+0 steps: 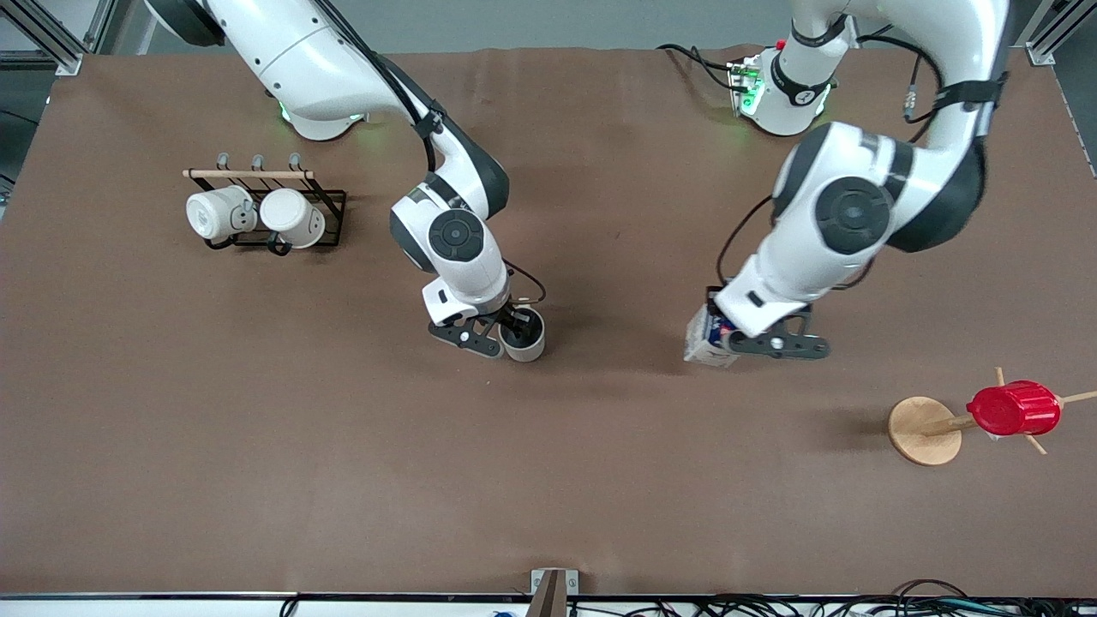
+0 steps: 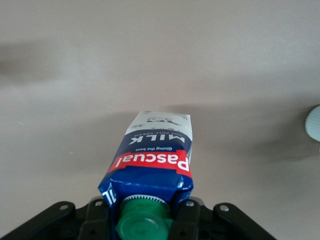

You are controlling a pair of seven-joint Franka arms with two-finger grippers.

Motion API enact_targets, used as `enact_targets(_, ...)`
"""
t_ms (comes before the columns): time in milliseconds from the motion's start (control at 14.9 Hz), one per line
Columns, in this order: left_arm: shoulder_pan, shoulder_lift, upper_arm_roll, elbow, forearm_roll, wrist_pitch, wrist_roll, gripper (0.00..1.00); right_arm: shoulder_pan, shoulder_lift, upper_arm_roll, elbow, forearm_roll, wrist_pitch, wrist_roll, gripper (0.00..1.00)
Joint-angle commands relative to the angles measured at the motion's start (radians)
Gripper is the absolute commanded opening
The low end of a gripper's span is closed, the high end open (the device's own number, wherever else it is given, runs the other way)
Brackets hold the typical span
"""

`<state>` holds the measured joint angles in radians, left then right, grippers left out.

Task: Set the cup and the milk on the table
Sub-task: 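Release the mug with the right gripper while the left gripper carries milk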

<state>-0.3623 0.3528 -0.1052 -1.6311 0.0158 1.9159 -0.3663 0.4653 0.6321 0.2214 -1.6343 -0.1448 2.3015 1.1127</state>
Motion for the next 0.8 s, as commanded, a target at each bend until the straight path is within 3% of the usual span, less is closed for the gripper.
enact_targets(0, -0.053, 0.093, 0.005, 0.118, -0.005, -0.021, -0.077, 0.06, -0.068, -0.135, 0.018, -0.005, -0.051, -0.150, -0.003, 1.00)
enact_targets(469, -0.170, 0.254, 0.012, 0.286, -0.002, -0.003, -0.262, 0.06, -0.361, -0.455, 0.009, -0.019, -0.058, -0.467, -0.402, 1.00)
enact_targets(737, -0.231, 0.305, 0.019, 0.327, 0.001, 0.022, -0.339, 0.05, -0.387, -0.589, -0.132, -0.015, -0.003, -0.579, -0.721, 1.00)
